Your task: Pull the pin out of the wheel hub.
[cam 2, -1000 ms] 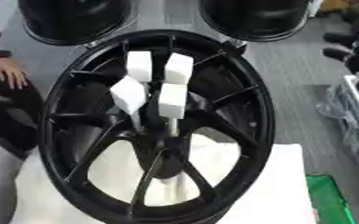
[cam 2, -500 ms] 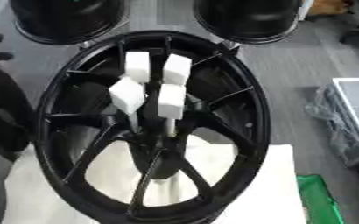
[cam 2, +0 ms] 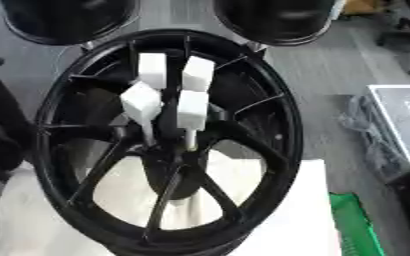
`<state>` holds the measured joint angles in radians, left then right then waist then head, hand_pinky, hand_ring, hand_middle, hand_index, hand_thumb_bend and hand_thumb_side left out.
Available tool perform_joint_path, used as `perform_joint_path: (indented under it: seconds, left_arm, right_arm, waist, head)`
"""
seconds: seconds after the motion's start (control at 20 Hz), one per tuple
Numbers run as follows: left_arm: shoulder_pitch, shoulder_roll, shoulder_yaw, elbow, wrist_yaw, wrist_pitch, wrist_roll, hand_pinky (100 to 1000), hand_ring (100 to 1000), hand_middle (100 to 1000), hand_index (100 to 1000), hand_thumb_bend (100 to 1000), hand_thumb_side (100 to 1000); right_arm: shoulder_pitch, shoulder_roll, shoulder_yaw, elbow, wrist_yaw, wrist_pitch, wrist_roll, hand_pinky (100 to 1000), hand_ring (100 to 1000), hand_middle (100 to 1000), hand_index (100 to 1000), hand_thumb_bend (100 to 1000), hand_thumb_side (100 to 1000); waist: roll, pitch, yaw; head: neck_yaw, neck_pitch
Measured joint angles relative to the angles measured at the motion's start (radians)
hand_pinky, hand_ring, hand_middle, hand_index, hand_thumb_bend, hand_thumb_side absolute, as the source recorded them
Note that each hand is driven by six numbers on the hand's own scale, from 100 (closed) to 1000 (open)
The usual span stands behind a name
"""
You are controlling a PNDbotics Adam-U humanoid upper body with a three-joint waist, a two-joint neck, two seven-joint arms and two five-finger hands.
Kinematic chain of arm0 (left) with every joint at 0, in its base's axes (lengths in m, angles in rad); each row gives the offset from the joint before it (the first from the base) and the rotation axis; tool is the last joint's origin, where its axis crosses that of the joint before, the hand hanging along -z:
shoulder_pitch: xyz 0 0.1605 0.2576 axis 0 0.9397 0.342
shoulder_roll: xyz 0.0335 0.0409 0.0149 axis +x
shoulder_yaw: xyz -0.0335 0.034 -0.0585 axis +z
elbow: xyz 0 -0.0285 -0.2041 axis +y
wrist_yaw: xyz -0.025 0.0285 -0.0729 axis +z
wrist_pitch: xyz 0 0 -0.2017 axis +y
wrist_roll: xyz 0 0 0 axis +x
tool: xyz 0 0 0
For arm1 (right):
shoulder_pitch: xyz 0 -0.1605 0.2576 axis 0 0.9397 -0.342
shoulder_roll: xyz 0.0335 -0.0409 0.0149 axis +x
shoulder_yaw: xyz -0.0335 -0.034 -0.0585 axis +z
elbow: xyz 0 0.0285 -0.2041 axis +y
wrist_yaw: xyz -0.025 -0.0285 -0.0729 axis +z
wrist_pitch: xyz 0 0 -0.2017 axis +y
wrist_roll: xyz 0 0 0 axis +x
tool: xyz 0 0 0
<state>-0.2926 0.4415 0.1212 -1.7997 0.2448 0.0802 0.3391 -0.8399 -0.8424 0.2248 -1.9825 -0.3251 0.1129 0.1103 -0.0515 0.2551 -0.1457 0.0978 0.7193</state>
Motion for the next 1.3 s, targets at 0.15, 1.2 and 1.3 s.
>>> perform_joint_path:
  seconds: [0.15,1.2,1.3]
  left_arm:
    - [0.000,0.000,0.000,0.000,0.000,0.000,0.000,616,769,738,777,128,747]
    - [0.025,0.016,0.012,0.006,-0.004,-0.001,0.007,617,770,738,776,124,751]
    - [0.025,0.016,0.012,0.006,-0.004,-0.002,0.008,617,770,737,775,123,751]
  right_arm:
    - [-0.076,-0.014,0.045,-0.002,0.092,-0.014,0.117,868,862,906,903,100,569]
    - [-0.312,0.065,0.310,-0.007,0.254,0.164,0.493,823,815,876,921,100,751]
    - [-0.314,0.076,0.318,-0.007,0.250,0.178,0.480,816,808,875,929,100,760]
  waist:
    - [-0.003,-0.003,0.001]
    - [-0.007,-0.013,-0.019]
    - [-0.007,-0.013,-0.019]
  head:
    - [-0.008,0.003]
    - [0.050,0.026]
    - [0.054,0.025]
